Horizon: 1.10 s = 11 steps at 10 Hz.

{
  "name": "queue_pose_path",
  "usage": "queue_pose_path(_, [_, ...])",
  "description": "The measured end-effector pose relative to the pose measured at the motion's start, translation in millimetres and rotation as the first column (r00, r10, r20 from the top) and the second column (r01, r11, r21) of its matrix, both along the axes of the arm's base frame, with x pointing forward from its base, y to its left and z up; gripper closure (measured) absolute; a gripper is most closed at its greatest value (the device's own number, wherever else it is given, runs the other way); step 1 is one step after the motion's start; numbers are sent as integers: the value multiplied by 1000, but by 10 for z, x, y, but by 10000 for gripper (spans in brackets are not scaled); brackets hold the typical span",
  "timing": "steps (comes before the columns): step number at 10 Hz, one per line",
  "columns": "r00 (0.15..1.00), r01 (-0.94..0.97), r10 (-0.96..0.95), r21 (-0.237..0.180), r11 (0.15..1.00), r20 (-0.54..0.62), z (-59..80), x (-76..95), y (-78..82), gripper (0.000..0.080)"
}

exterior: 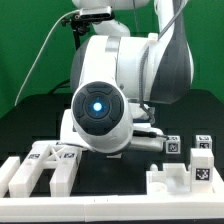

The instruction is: Assemble chair

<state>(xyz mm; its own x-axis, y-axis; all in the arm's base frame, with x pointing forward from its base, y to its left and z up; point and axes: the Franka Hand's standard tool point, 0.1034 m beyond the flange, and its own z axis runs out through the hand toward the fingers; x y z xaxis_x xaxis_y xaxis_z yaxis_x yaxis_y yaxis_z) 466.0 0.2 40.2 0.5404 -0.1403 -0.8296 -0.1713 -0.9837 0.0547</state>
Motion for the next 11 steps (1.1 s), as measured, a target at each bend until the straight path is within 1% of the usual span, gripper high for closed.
queue_pose_path(1, [998, 30, -32, 22, 999, 63, 298, 228, 86, 514])
queue_pose_path(2, [989, 76, -81, 47, 996, 120, 537, 358, 99, 512])
queue_pose_path(3, [988, 84, -89, 41, 996, 126, 654, 379, 66, 512])
queue_pose_path(4, [989, 80, -83, 34, 996, 121, 663, 363, 10, 512])
queue_pose_path(7, [987, 88, -91, 28, 996, 130, 643, 386, 28, 512])
queue_pose_path(8, [976, 101, -102, 14, 995, 190, 628, 529, 196, 512])
queue_pose_path(9, [967, 126, -123, 3, 992, 222, 722, 653, 410, 512])
queue_pose_path(10, [954, 135, -129, -4, 991, 271, 804, 835, 516, 512])
queue_pose_path(11, [949, 133, -127, -2, 991, 287, 844, 895, 515, 512])
